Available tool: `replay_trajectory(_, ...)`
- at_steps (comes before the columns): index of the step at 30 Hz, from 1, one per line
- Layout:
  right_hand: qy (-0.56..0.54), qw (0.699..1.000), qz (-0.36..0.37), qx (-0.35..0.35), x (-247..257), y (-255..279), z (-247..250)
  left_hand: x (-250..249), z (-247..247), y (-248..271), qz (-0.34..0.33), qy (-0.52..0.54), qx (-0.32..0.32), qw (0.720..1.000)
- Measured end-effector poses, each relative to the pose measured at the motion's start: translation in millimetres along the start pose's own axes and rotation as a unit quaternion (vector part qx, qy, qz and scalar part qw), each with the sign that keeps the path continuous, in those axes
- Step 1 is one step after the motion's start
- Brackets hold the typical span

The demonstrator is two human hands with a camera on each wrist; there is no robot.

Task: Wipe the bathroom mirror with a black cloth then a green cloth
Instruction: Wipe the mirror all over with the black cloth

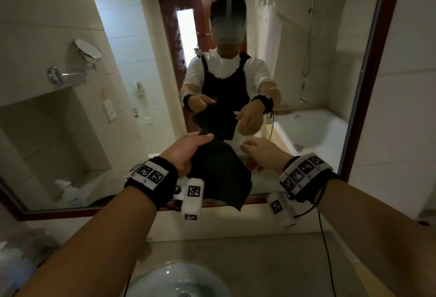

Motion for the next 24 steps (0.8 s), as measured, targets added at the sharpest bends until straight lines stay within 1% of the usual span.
replay_trajectory(2,-0.066,0.994,-0.066,0.056,1,8,-8,-5,-2,2,0.004,0.045,-0.003,0.999)
replay_trajectory(3,-0.115,0.986,-0.098,0.065,-1,9,-12,-7,-2,3,0.003,0.062,-0.005,0.998)
replay_trajectory(4,-0.183,0.974,-0.123,0.057,-3,7,-14,-9,-3,3,-0.001,0.073,-0.007,0.997)
replay_trajectory(5,-0.264,0.954,-0.134,0.044,-5,5,-16,-11,-2,3,-0.005,0.08,-0.012,0.997)
replay_trajectory(6,-0.342,0.93,-0.127,0.037,-7,2,-17,-13,-2,3,-0.009,0.083,-0.019,0.996)
replay_trajectory(7,-0.405,0.907,-0.104,0.043,-7,0,-17,-14,-2,4,-0.011,0.085,-0.025,0.996)
replay_trajectory(9,-0.479,0.876,-0.046,0.043,-3,-5,-16,-18,0,5,-0.01,0.086,-0.033,0.996)
replay_trajectory(11,-0.505,0.863,0.003,0.006,5,-8,-12,-22,1,7,-0.006,0.073,-0.043,0.996)
replay_trajectory(14,-0.526,0.847,0.053,-0.048,20,-11,-3,-31,8,10,-0.01,0.045,-0.065,0.997)
replay_trajectory(16,-0.518,0.848,0.085,-0.074,26,-15,6,-37,14,11,-0.026,0.029,-0.101,0.994)
replay_trajectory(18,-0.468,0.871,0.107,-0.107,33,-18,15,-41,20,15,-0.047,-0.007,-0.155,0.987)
replay_trajectory(20,-0.421,0.888,0.127,-0.134,39,-21,22,-45,23,18,-0.069,-0.032,-0.182,0.98)
replay_trajectory(22,-0.377,0.901,0.154,-0.146,47,-21,27,-51,26,21,-0.092,-0.029,-0.185,0.978)
replay_trajectory(24,-0.315,0.916,0.183,-0.167,53,-20,32,-57,26,24,-0.107,-0.046,-0.161,0.98)
Point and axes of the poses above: each hand's wrist, its own y-axis away from the middle knuckle, its own z-axis out of the back of the hand, x = y × z, the point moved 2 cm from there along -y, towards the middle knuckle, and after that the axes turned 9 degrees about z, right-handed, at the moved point
